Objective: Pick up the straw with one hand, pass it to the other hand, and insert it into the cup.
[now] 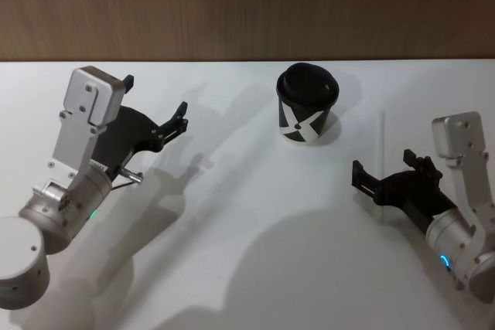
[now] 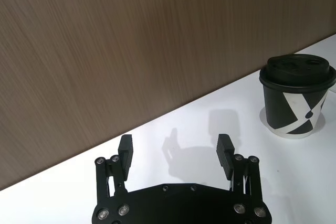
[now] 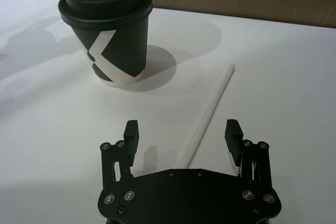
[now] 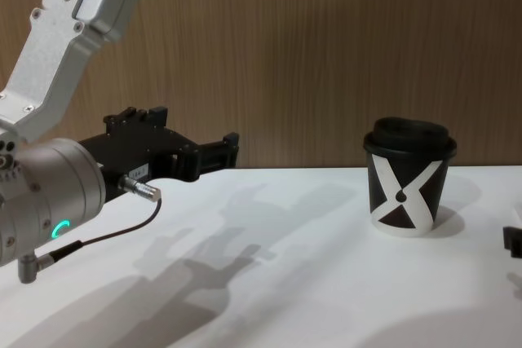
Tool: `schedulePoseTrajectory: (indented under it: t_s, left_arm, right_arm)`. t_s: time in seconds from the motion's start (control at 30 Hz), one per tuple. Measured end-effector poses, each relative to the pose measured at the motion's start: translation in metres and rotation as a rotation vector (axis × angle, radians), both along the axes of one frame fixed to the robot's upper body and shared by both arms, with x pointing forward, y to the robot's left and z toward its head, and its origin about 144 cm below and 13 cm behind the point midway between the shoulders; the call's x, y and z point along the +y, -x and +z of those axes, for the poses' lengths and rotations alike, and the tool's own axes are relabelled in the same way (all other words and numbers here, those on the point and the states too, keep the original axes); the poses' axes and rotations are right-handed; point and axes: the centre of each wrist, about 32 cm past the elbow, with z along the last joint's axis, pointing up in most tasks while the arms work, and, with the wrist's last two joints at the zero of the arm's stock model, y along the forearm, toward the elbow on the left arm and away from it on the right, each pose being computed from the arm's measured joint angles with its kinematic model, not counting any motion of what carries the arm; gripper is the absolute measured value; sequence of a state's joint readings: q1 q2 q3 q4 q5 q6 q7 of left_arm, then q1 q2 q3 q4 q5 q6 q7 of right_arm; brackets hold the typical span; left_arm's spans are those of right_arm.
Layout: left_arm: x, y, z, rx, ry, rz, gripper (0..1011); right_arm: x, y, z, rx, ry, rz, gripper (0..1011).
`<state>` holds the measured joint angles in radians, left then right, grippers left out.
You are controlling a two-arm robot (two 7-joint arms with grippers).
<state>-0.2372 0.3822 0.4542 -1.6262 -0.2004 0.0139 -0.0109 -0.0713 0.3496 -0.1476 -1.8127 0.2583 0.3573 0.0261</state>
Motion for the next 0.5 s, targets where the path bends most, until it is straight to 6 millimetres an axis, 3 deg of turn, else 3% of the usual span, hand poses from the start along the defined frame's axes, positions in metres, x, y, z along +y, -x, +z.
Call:
schedulePoseTrajectory:
  t_s: [0.5]
  left_arm:
    - [0.0000, 0.0000, 0.0000, 0.000, 0.000, 0.000, 1003]
  right_arm:
    - [-0.0038, -0.0048, -0.0048, 0.046, 0.026, 0.001, 1001]
